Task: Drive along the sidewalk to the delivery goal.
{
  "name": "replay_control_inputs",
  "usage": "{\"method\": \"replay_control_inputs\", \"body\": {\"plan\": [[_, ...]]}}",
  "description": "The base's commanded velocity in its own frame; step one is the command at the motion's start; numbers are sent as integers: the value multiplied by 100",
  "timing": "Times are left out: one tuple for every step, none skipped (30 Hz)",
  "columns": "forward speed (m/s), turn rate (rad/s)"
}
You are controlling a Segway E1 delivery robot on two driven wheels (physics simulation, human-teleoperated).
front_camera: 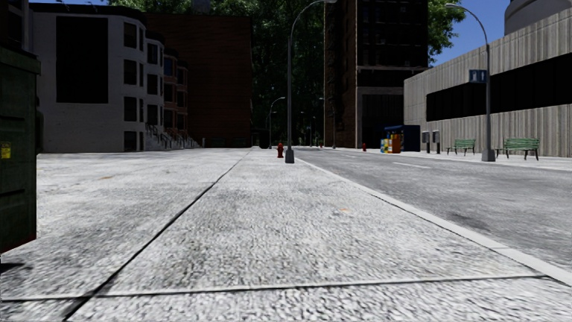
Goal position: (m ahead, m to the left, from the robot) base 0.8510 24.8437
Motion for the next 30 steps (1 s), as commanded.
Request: {"method": "replay_control_inputs", "body": {"plan": [[200, 0], [200, 0], [200, 0], [200, 0], [200, 0], [200, 0], [200, 0], [200, 0], [200, 0], [200, 0], [200, 0], [200, 0], [200, 0], [200, 0], [200, 0], [200, 0], [200, 1], [200, 13], [200, 24], [200, 37], [200, 52], [200, 59], [200, 60], [200, 61], [200, 61], [200, 61], [200, 61], [200, 61], [200, 61], [200, 61]]}}
